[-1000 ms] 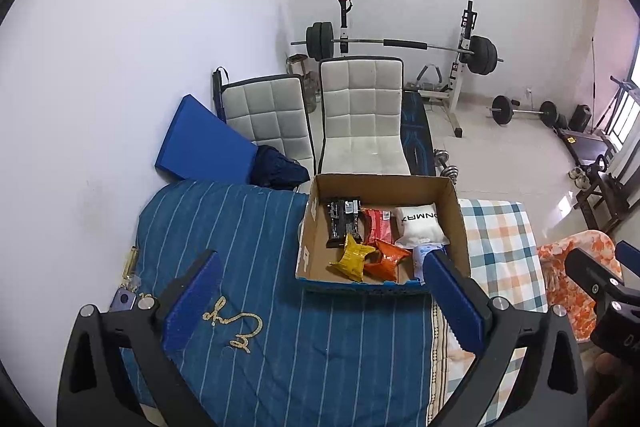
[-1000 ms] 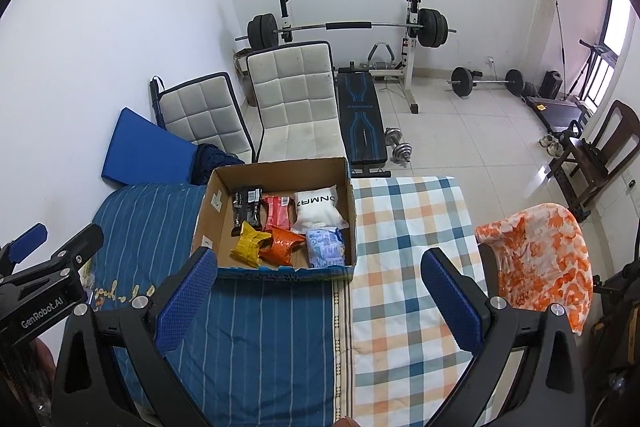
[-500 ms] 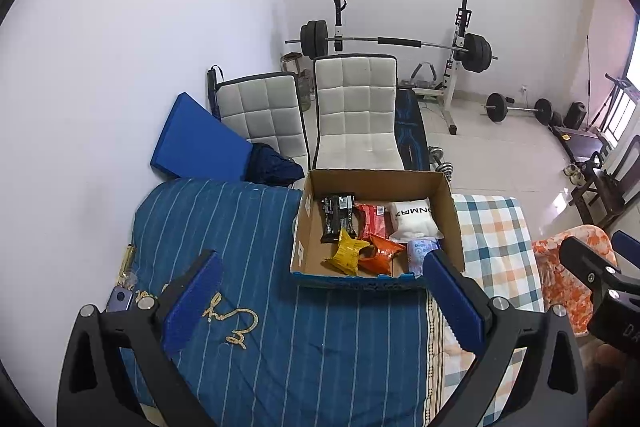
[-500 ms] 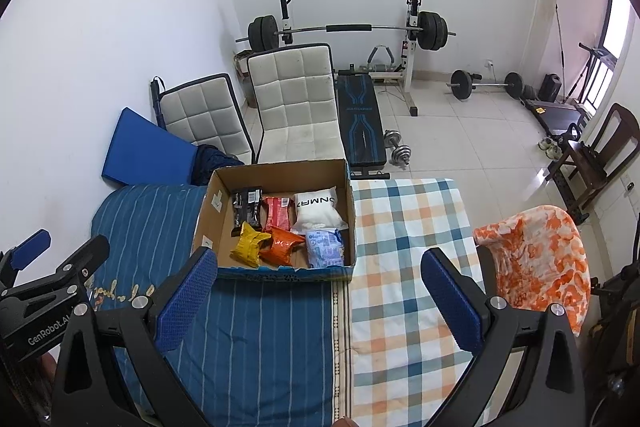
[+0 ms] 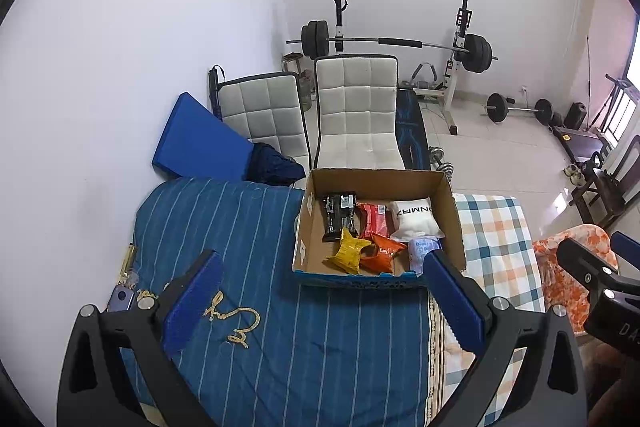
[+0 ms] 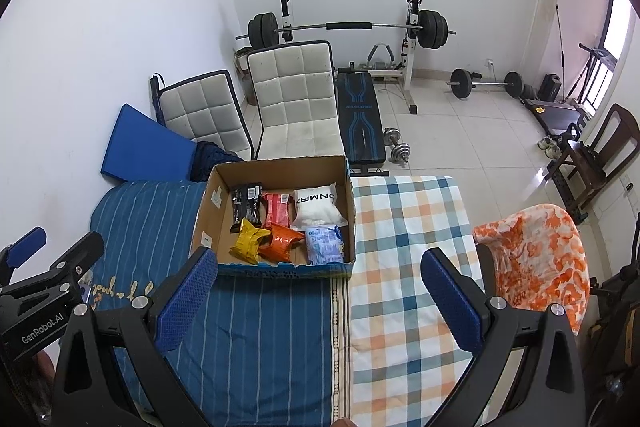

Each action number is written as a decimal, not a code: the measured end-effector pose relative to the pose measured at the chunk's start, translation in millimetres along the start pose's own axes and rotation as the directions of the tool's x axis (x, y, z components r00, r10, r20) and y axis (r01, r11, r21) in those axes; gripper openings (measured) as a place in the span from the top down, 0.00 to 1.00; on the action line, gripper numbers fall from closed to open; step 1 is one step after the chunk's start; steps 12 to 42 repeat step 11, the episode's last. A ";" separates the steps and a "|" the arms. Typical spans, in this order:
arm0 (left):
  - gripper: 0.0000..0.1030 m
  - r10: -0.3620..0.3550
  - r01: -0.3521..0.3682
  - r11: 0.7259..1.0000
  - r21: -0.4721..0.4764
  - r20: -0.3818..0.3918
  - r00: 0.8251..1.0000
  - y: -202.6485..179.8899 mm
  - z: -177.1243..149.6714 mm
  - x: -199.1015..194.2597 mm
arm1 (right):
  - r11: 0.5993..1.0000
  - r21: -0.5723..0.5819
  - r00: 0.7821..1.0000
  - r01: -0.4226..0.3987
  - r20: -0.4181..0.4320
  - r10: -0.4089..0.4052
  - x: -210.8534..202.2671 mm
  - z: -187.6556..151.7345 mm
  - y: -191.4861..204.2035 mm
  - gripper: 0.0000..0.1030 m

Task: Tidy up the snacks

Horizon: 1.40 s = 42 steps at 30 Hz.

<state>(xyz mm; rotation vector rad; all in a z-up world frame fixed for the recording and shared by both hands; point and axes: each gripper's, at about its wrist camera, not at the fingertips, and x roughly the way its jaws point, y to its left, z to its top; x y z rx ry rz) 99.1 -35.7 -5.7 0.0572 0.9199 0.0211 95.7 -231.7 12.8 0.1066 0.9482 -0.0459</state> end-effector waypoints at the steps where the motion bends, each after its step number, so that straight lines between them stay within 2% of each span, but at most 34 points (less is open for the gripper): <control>1: 0.00 -0.001 0.001 1.000 -0.001 -0.002 1.000 0.1 -0.9 -0.2 | 1.000 -0.001 1.000 0.001 -0.001 -0.001 0.8 -0.9 -1.2 0.00; 42: 0.00 -0.006 0.006 1.000 -0.002 -0.010 1.000 1.9 -5.7 0.0 | 1.000 -0.007 1.000 0.002 -0.003 -0.002 0.8 -8.1 -0.5 0.00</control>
